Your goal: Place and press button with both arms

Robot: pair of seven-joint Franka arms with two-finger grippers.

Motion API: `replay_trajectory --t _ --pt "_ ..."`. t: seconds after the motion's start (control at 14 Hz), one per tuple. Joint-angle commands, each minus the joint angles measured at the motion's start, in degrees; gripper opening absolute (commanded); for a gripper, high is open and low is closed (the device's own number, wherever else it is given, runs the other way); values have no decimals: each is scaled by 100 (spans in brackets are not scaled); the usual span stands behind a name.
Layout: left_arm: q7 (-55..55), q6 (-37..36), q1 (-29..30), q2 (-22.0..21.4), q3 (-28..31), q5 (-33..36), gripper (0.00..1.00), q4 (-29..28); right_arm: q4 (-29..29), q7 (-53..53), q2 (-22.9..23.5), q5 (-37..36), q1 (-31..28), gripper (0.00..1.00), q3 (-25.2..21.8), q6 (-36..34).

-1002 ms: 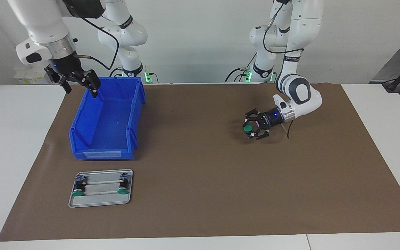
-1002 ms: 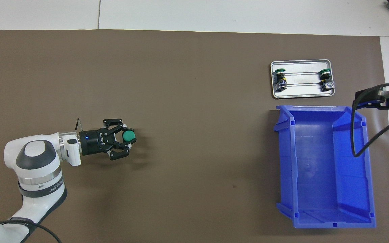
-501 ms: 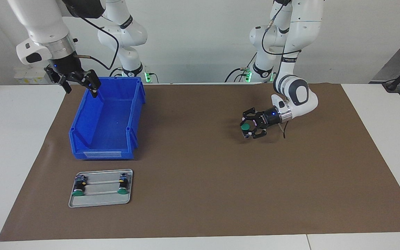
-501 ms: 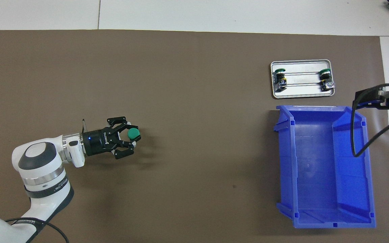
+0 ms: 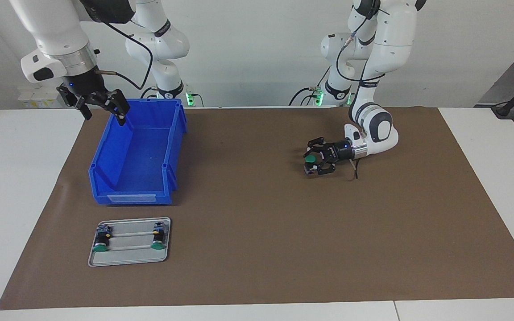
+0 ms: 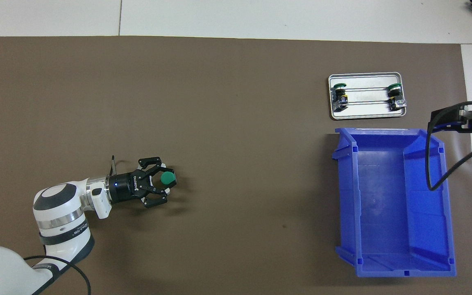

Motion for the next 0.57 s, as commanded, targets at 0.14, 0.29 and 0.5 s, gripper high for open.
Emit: replay_trajectory --t 0.14,0.29,0.5 --pt "285 -292 120 137 3 -87 13 26 -172 -78 -152 100 -67 100 64 95" --pt "285 -213 85 146 3 -87 18 70 -172 -78 -152 100 -67 100 64 95" --pt "277 16 49 164 3 -87 59 114 -172 -78 -152 100 -67 100 64 95"
